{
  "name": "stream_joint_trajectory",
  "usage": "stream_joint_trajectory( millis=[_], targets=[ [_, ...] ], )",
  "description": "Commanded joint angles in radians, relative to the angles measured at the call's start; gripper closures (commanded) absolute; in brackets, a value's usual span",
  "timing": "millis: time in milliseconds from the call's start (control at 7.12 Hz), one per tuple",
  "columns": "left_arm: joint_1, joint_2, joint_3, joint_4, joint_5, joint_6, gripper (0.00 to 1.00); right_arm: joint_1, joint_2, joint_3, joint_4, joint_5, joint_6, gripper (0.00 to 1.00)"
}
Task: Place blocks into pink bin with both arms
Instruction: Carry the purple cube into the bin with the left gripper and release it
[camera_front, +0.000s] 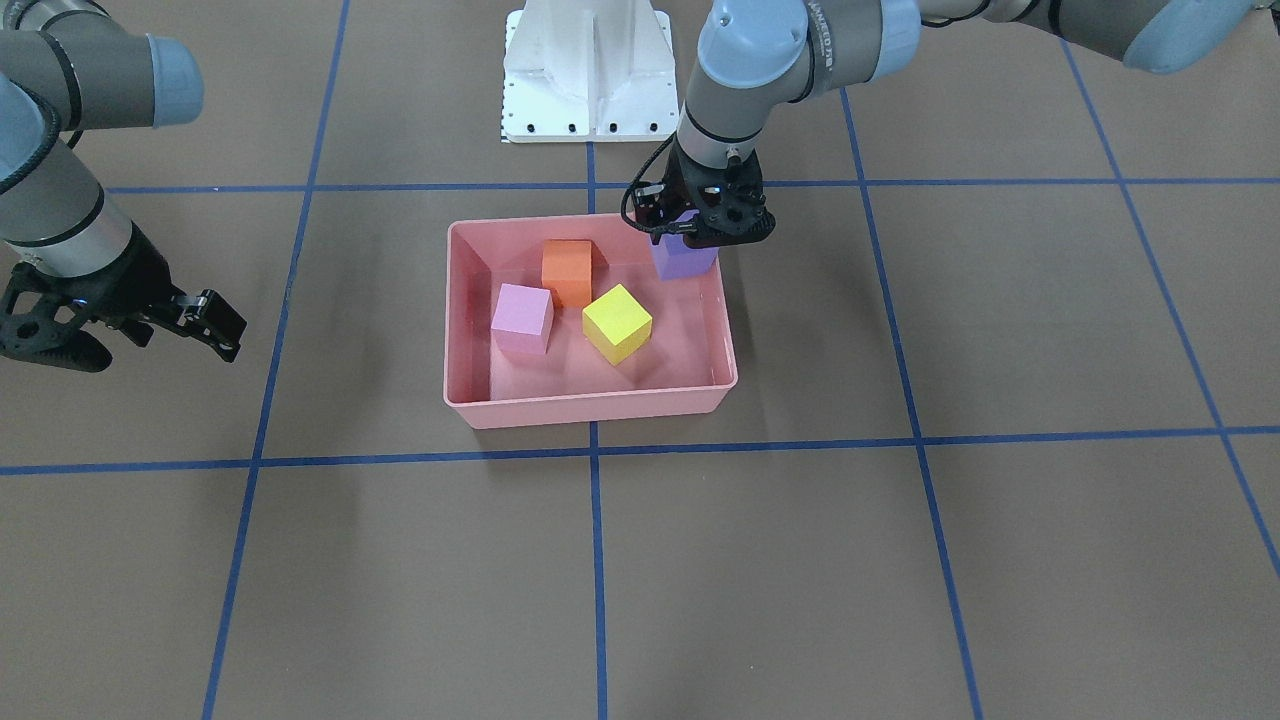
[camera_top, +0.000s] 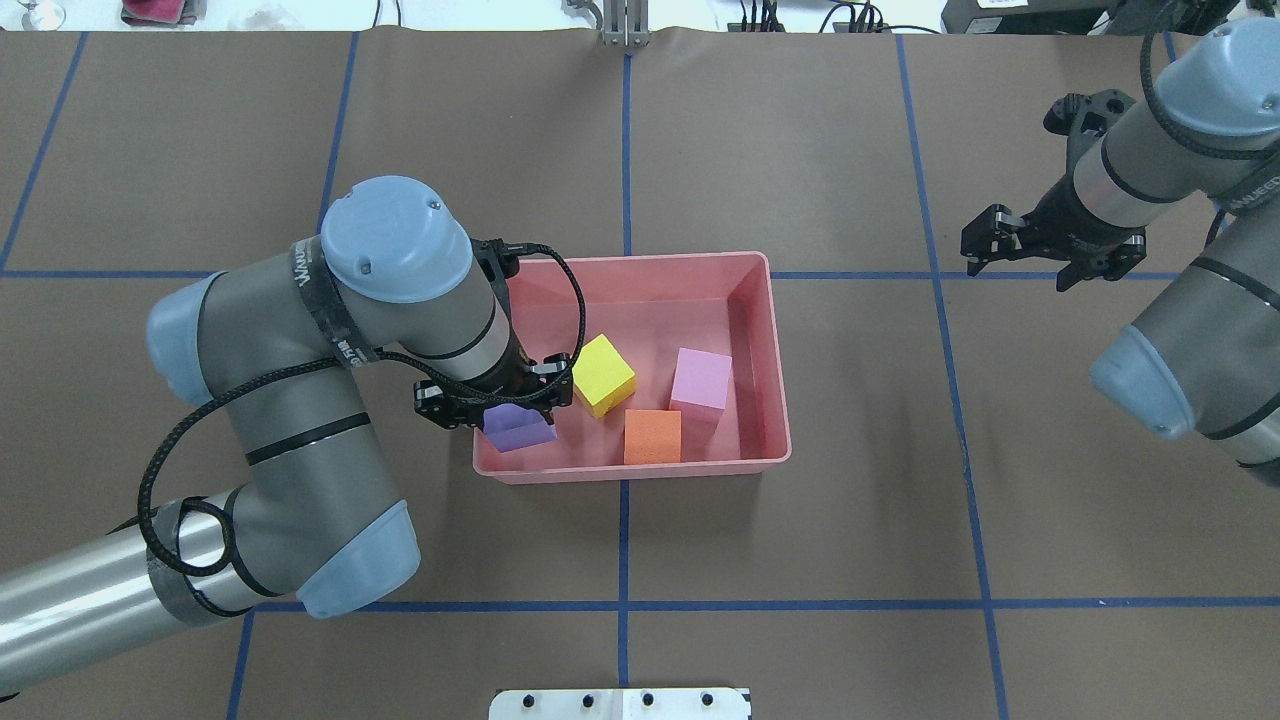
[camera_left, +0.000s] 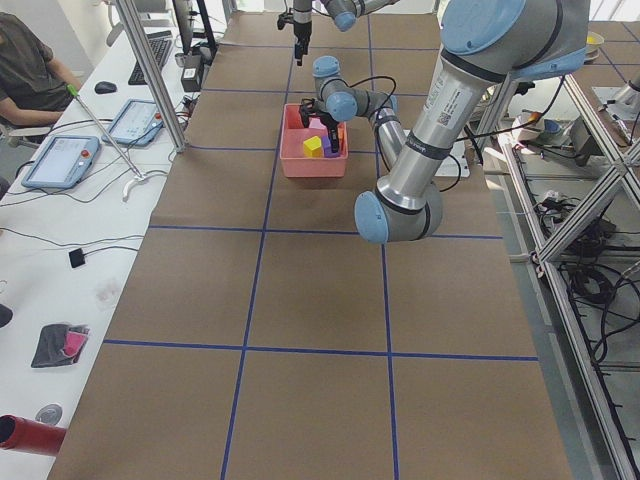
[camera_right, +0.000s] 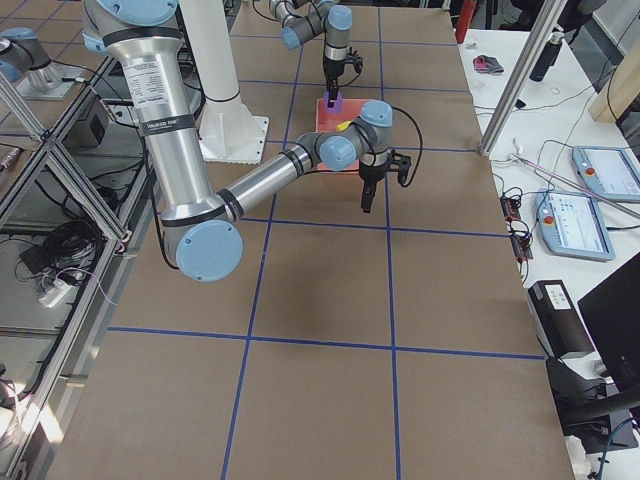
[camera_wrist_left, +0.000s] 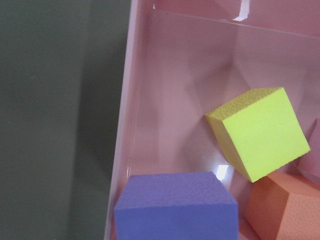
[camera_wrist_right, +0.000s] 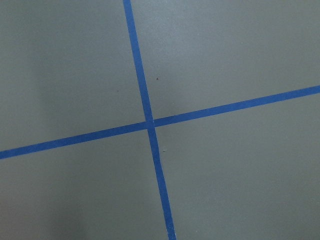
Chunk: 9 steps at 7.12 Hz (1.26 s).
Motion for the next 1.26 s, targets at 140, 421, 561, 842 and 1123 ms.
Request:
stream_joint_trajectory(
  millis=[140, 421, 561, 842, 1123],
  targets=[
    [0.001, -0.011, 0.058, -0.039, 0.002, -0.001, 0.39, 0.0, -0.002, -0.011, 0.012, 0.001, 0.001, 0.0],
    [0.001, -0.025, 0.058, -0.039, 0.002, -0.003, 0.15, -0.001, 0.001, -0.018, 0.013, 0.001, 0.001, 0.0],
    [-0.001, -0.025, 0.058, -0.039, 0.004, -0.004, 0.14, 0.0, 0.001, -0.018, 0.013, 0.001, 0.001, 0.0],
    [-0.01, -0.027, 0.03, -0.037, 0.004, -0.007, 0.14, 0.0, 0.001, -0.016, 0.013, 0.001, 0.001, 0.0],
    [-0.121, 0.017, -0.13, -0.026, -0.005, 0.006, 0.01, 0.052, -0.001, -0.014, 0.018, 0.004, -0.014, 0.0]
  ],
)
